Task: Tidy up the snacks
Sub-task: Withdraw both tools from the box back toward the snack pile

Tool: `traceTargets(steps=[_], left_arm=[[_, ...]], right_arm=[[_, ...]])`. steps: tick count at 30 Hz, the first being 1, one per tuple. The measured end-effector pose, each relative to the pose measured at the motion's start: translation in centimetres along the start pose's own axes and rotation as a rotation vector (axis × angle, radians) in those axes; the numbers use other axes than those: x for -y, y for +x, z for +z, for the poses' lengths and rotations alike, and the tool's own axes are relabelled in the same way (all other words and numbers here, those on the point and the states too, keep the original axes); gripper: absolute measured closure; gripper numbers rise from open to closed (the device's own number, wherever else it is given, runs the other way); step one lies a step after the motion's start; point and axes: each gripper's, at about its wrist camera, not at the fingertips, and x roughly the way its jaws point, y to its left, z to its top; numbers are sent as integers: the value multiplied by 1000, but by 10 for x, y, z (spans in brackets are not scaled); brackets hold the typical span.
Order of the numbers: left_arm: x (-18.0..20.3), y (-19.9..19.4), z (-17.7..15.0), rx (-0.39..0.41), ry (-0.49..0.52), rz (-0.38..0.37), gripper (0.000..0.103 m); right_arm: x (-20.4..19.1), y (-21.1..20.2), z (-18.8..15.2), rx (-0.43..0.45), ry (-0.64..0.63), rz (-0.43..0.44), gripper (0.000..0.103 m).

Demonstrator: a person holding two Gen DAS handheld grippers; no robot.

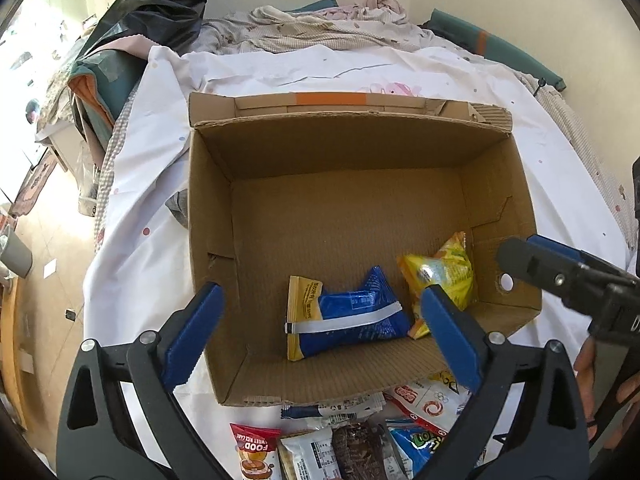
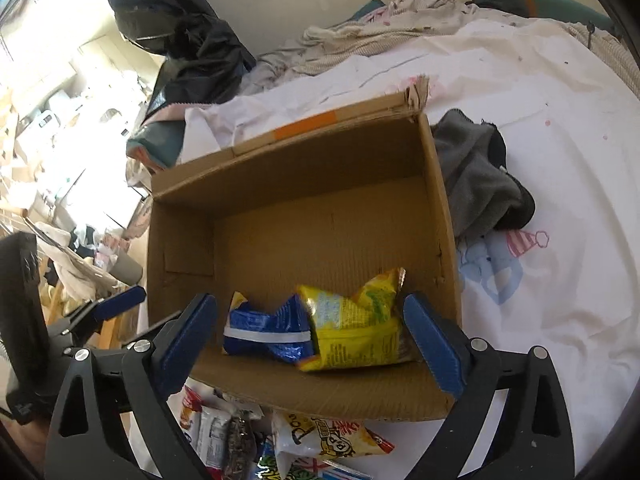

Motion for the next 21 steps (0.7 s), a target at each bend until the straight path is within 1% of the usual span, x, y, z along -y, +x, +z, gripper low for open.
traceTargets(steps=[6,9,11,18,21], left_arm=[[-6,-16,-1,34,-6,11,5],[-9,-27,-5,54,2,6,5],[-12,-35,-5,68,-2,5,5],[-23,-59,-20,100,-53,24,5],[-26,-67,-29,103,-65,33,5]], right_arm=[[1,-9,3,13,30,12,6],[-1,-18,1,30,22,-8,6],[-7,-27,-2,57,-8,-38,6],[-21,-59,-17,123,-61,-104,6],[-22,-70,-25,133,-72,-89,7]])
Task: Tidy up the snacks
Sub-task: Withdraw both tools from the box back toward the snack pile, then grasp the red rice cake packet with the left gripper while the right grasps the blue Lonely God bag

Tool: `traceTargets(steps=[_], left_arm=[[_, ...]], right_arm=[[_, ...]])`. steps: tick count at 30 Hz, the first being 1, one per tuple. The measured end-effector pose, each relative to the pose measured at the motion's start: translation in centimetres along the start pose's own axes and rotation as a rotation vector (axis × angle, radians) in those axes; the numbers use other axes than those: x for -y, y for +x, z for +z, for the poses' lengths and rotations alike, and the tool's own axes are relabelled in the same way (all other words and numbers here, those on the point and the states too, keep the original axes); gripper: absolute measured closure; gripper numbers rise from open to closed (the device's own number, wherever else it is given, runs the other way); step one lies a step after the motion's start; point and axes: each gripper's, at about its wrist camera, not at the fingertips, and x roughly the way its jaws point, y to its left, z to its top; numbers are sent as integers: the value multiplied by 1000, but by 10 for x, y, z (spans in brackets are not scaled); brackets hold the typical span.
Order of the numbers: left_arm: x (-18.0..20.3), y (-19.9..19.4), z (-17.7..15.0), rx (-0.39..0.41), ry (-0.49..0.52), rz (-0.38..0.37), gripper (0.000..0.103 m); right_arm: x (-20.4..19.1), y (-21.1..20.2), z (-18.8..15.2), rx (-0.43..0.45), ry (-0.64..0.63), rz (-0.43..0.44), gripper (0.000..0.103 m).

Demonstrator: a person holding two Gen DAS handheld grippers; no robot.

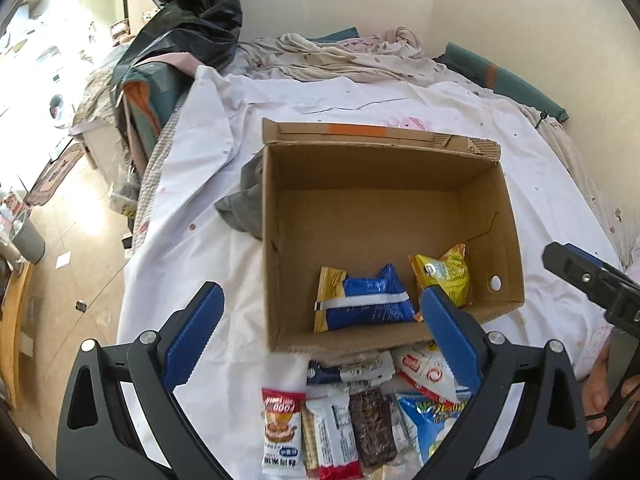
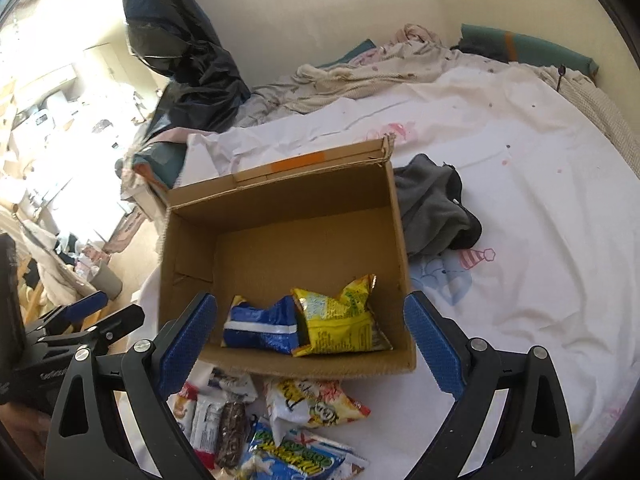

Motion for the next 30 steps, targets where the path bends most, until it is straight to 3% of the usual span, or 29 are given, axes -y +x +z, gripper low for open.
traceTargets(steps=[10,19,25,30], left_arm=[[-12,-21,-28,-36,-47,2,5],[-31,-25,-52,-88,-144,50,5],[-55,-8,-66,-183,-271,79,5],[-62,24,-81,-313,-287,108,6]], right_arm=[[9,-24,-31,-48,48,-22,6],[23,-27,-55,-133,142,38,6],[31,-18,-67,-187,187,24,6],[35,-16,-68,-200,207,32,6]])
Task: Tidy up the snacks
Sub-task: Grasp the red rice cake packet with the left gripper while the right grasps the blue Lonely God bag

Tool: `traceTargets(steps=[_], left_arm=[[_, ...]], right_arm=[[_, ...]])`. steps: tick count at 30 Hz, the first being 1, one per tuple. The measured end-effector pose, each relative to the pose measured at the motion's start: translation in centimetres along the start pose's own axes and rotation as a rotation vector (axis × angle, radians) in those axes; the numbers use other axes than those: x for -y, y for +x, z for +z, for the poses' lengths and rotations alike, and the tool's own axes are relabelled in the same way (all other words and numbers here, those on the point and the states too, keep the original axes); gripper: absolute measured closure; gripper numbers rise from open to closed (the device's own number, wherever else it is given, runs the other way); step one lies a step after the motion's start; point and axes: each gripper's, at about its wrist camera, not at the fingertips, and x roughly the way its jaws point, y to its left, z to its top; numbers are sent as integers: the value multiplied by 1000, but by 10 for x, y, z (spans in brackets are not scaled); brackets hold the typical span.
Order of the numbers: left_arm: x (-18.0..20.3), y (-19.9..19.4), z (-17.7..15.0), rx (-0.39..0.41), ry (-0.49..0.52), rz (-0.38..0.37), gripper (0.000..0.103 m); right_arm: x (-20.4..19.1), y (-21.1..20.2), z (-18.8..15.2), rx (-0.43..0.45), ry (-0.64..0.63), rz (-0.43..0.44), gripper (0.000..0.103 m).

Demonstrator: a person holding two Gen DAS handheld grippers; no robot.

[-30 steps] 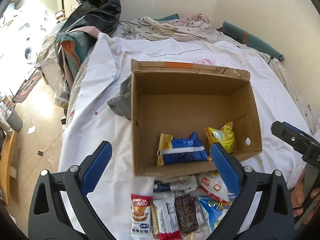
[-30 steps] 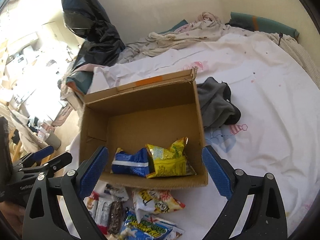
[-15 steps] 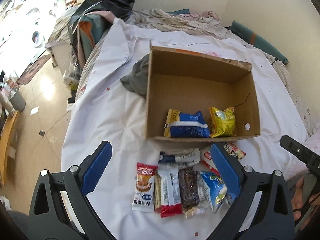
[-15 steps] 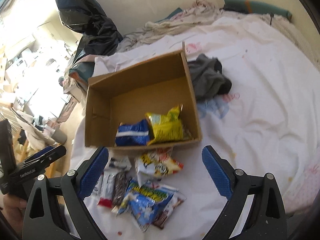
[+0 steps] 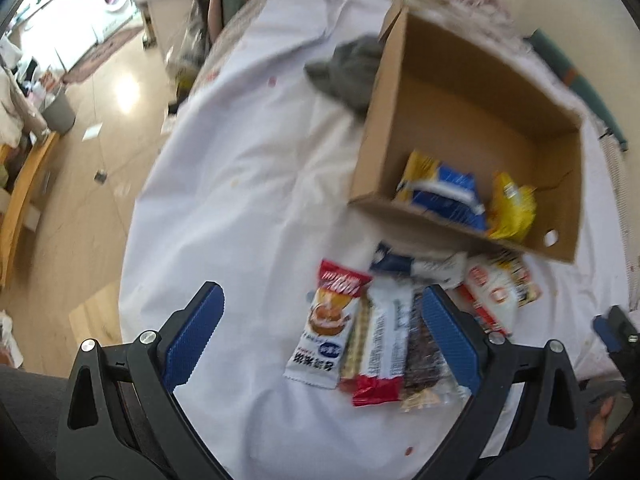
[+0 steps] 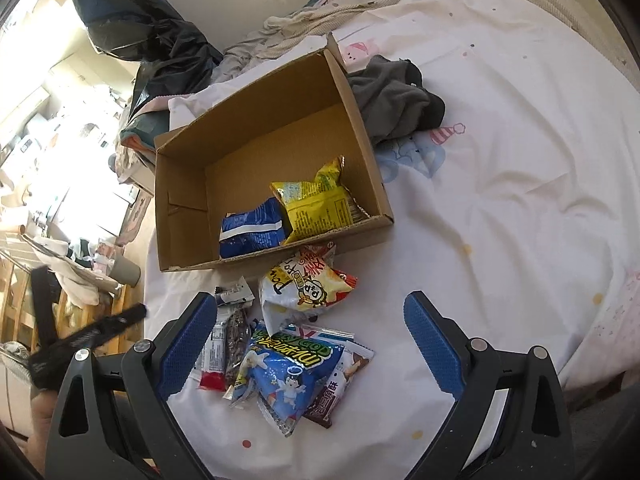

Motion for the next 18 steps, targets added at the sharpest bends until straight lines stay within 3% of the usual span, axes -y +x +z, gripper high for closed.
traceTargets(steps=[3,7,11,13,14,15,18], left_arm=[[1,30,-4,-107,18,23,7],[7,59,-11,-200,53,49,30],[15,68,-16,-227,90,57,43],[18,72,-18,-241,103,53,61],[19,73,-19,-244,106,48,64],[20,73,-19,-243,109,48,75],[17,62,-18,-203,100,113,76]], right_arm=[[1,3,1,-8,7,9,6],[1,6,2,-16,8,17,6],[4,10,3,-32,21,23,6],[5,11,4,-37,27,26,6],[5,12,4,-40,30,28,6],[6,13,4,-43,34,31,6],[6,15,5,-53,39,40,6]])
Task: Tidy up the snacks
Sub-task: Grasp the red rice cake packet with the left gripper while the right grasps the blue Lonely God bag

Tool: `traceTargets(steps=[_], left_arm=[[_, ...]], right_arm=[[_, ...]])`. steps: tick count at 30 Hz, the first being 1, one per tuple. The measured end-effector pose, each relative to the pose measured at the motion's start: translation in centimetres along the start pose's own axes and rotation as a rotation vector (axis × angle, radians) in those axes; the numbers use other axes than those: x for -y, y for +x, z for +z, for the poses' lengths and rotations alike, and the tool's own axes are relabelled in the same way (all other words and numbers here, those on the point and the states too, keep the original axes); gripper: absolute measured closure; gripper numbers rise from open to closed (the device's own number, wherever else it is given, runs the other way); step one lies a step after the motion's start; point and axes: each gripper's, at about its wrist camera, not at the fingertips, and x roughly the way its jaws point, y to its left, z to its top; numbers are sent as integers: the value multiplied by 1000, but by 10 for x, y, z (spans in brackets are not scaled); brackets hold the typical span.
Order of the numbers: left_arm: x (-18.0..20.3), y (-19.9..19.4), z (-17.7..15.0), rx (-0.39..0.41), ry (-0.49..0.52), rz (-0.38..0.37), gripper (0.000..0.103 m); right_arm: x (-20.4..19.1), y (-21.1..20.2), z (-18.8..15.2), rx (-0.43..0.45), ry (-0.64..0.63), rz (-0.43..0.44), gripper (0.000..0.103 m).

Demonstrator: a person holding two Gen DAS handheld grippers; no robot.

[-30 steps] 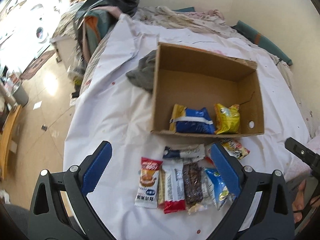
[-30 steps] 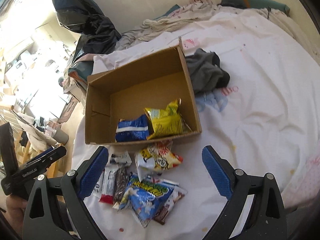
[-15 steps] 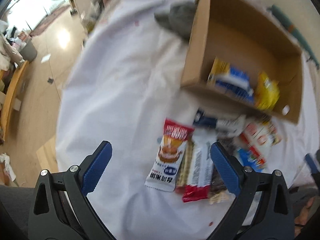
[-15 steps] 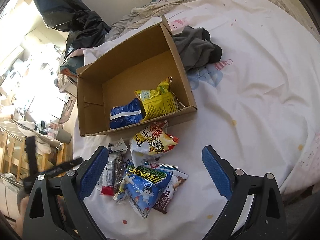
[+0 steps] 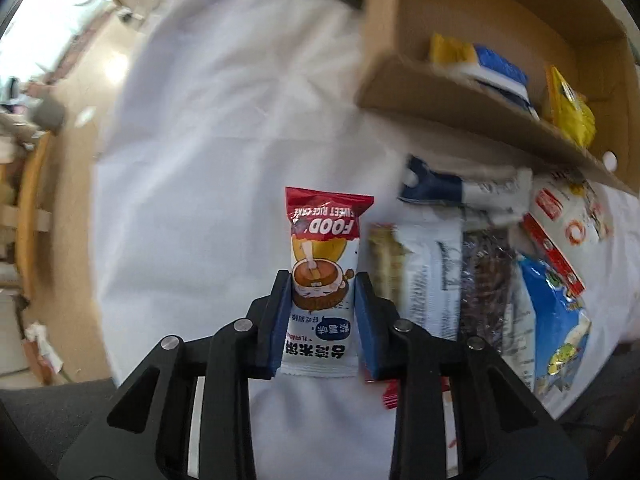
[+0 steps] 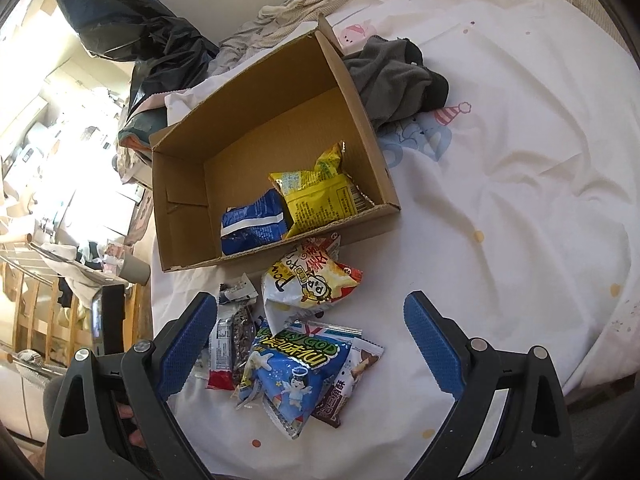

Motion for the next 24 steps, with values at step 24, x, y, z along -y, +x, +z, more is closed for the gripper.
traceTargets(steps=[24], left_arm=[[4,-64,-3,157,-19,-175,76]], right_arm=[[-16,118,-41,-478,104,28,21]])
